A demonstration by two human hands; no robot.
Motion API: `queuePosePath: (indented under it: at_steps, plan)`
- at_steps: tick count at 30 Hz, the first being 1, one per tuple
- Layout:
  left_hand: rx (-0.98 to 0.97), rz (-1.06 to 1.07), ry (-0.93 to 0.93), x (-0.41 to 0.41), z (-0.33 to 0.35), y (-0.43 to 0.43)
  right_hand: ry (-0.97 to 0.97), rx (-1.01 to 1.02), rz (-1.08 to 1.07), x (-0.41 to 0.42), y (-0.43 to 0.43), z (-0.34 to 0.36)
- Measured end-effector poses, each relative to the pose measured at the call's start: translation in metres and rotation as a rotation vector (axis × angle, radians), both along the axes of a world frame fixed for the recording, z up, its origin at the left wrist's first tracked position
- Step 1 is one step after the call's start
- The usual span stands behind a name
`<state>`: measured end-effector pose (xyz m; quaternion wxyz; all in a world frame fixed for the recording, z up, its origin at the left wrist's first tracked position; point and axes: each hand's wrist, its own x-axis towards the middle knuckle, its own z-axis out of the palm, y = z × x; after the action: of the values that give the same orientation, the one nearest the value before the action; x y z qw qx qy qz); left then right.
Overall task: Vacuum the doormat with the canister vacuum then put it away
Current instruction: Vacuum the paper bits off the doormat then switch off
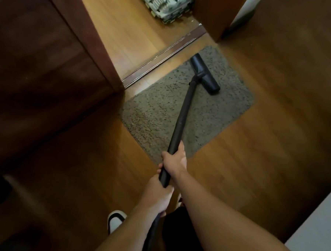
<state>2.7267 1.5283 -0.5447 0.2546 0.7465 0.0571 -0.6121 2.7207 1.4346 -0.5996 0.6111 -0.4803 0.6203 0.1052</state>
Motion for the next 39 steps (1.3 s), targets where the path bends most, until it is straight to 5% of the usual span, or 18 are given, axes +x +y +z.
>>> queuePosePath:
  at_steps: [8,18,26,39]
  plan:
    - [-0.020,0.042,0.010,0.005,-0.006,-0.091,0.002,0.004,-0.019,0.004,-0.093,-0.004]
    - [-0.039,0.037,0.043,-0.015,-0.006,-0.102,0.021,0.026,-0.037,-0.017,-0.107,-0.002]
    - [-0.012,-0.017,0.089,-0.020,0.009,-0.030,0.021,0.039,-0.079,-0.030,-0.032,0.006]
    - [0.066,-0.110,-0.147,-0.047,0.043,0.156,0.021,0.109,-0.067,-0.047,0.154,0.029]
